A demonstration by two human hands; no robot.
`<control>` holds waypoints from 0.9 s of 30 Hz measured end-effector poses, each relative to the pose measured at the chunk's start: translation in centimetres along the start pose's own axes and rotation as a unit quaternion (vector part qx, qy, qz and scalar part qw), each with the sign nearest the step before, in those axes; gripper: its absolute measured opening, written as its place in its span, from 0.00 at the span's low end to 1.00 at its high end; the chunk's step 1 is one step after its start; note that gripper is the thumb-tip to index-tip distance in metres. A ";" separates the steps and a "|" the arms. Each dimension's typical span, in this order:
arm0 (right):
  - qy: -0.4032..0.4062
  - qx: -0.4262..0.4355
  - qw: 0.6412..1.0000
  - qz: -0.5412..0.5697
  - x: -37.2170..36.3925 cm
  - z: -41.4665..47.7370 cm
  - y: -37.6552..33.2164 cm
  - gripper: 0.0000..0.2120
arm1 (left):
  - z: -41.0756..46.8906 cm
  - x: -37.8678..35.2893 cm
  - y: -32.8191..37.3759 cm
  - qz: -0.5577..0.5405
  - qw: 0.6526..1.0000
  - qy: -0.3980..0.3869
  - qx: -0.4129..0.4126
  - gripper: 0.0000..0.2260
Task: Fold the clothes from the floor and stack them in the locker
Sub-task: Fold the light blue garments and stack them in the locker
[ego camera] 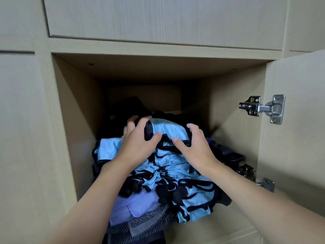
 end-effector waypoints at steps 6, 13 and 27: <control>0.007 -0.006 1.000 -0.018 1.9 -2.3 -1.8 0.31 | -3.0 2.2 1.1 0.011 0.999 0.018 -0.027 0.25; -0.004 -0.028 0.999 -0.036 3.8 -8.6 -1.9 0.22 | -10.0 2.8 3.4 0.002 0.995 0.017 -0.102 0.16; -0.026 -0.214 0.974 -0.069 6.7 -32.9 12.8 0.09 | -31.9 -13.7 3.3 -0.105 0.956 -0.264 -0.076 0.04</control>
Point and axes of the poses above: each hand's wrist, its own z-axis towards the middle knuckle, its own x-axis out of the back of the hand, y = z × x, the point moved 8 cm from there along z, towards the middle knuckle, and after that the axes turned 10 degrees about z, right-handed, at the moved point
